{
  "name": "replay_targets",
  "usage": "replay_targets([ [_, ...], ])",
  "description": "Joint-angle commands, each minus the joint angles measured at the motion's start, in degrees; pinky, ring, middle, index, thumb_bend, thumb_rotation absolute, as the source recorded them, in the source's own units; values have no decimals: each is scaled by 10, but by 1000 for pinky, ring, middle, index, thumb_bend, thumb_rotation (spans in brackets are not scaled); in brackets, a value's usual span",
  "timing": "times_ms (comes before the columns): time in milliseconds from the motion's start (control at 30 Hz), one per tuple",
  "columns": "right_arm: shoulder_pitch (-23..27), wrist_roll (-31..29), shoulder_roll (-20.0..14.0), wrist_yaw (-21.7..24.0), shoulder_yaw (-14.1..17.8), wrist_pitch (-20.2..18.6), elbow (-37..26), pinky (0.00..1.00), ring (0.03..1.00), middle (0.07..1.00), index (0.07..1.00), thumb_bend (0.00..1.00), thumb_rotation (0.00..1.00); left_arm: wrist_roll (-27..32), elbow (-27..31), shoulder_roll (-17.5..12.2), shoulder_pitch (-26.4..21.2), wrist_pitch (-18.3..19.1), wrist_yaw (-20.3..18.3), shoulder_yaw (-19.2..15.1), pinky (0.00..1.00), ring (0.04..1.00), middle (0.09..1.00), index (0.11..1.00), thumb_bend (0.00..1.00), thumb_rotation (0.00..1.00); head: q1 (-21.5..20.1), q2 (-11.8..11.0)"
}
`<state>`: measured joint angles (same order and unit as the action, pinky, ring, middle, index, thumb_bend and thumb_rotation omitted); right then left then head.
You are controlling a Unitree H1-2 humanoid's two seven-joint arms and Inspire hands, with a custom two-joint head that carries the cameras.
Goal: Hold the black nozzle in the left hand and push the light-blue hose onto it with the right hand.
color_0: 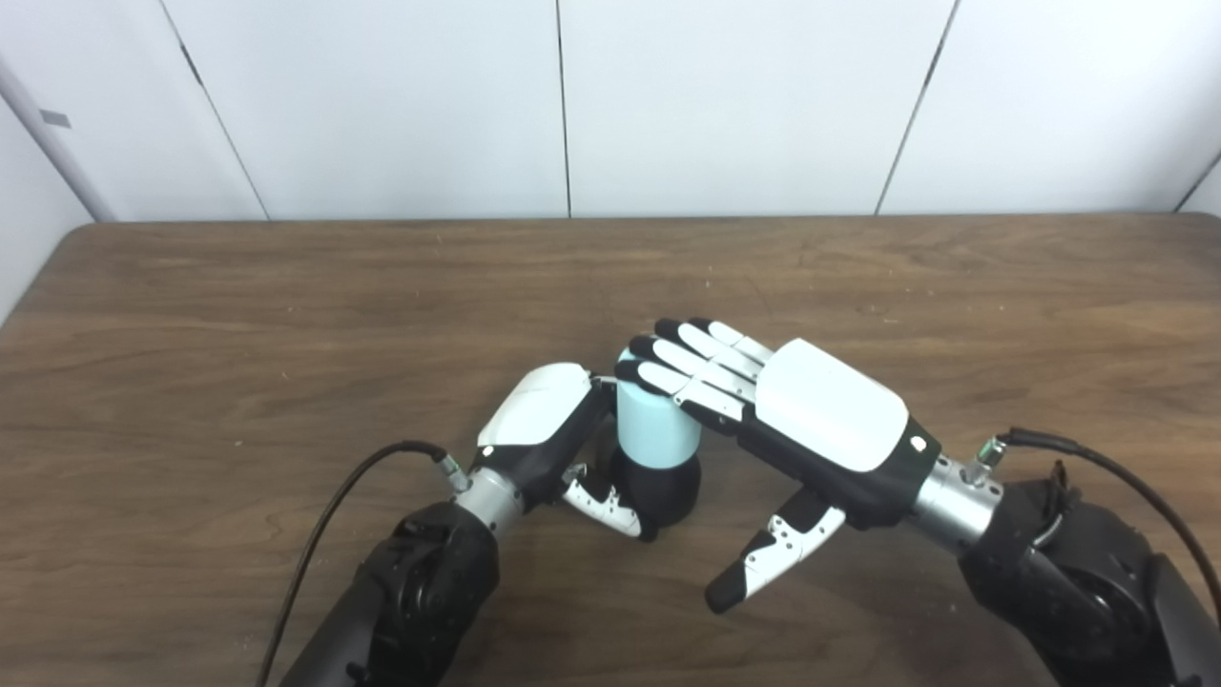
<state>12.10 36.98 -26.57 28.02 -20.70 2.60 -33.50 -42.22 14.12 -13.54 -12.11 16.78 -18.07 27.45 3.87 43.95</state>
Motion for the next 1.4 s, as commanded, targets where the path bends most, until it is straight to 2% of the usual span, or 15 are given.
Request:
replay_targets([
  [0, -6, -4, -15, 56, -9, -17, -5, 1000, 998, 977, 962, 686, 1000, 2, -19, -10, 15, 13, -38, 10, 884, 650, 524, 466, 520, 0, 0, 0],
  [333, 32, -17, -8, 62, 26, -38, -44, 1000, 1000, 979, 967, 675, 1000, 1, -19, -10, 13, 13, -40, 11, 887, 652, 524, 465, 520, 0, 0, -2],
  [500, 55, -10, 7, 51, 41, -25, -48, 1000, 1000, 979, 968, 662, 1000, -5, -23, -12, 10, 10, -38, 13, 891, 654, 538, 443, 517, 0, -1, -3],
  [600, 64, -6, 16, 46, 46, -16, -44, 1000, 1000, 978, 964, 659, 1000, -5, -20, -12, 9, 11, -40, 13, 890, 649, 498, 483, 522, 0, -2, -2],
  [667, 70, -4, 23, 43, 49, -12, -42, 1000, 999, 978, 963, 654, 1000, 2, -20, -10, 10, 11, -39, 9, 892, 650, 503, 481, 522, 0, -1, -1],
  [800, 82, 2, 37, 42, 53, -8, -42, 1000, 986, 969, 947, 639, 1000, 11, -19, -10, 12, 9, -37, 5, 895, 681, 535, 459, 517, 0, -1, -1],
  [967, 96, 6, 50, 47, 58, -12, -46, 1000, 981, 962, 937, 633, 1000, 19, -14, -12, 12, 13, -40, 1, 894, 716, 528, 461, 519, 0, -1, -1],
  [1133, 106, 6, 56, 50, 65, -16, -48, 1000, 979, 959, 933, 630, 995, 14, -12, -12, 8, 15, -39, 2, 851, 758, 523, 472, 521, 0, -2, 0],
  [1200, 104, 8, 58, 46, 66, -12, -45, 1000, 979, 959, 933, 630, 993, 6, -8, -15, 7, 12, -42, 6, 843, 798, 700, 492, 521, 47, -3, 1],
  [1233, 103, 9, 59, 45, 67, -11, -44, 1000, 979, 959, 933, 630, 993, 2, -5, -18, 6, 10, -45, 8, 842, 823, 754, 611, 645, 71, -2, 0],
  [1267, 102, 10, 59, 45, 67, -10, -44, 1000, 979, 959, 933, 630, 992, -1, -1, -22, 4, 10, -48, 11, 847, 851, 808, 705, 727, 109, -1, 0],
  [1367, 101, 10, 59, 48, 68, -12, -45, 1000, 978, 959, 932, 630, 992, -6, 8, -26, 0, 12, -56, 13, 886, 885, 871, 804, 789, 166, -1, 0],
])
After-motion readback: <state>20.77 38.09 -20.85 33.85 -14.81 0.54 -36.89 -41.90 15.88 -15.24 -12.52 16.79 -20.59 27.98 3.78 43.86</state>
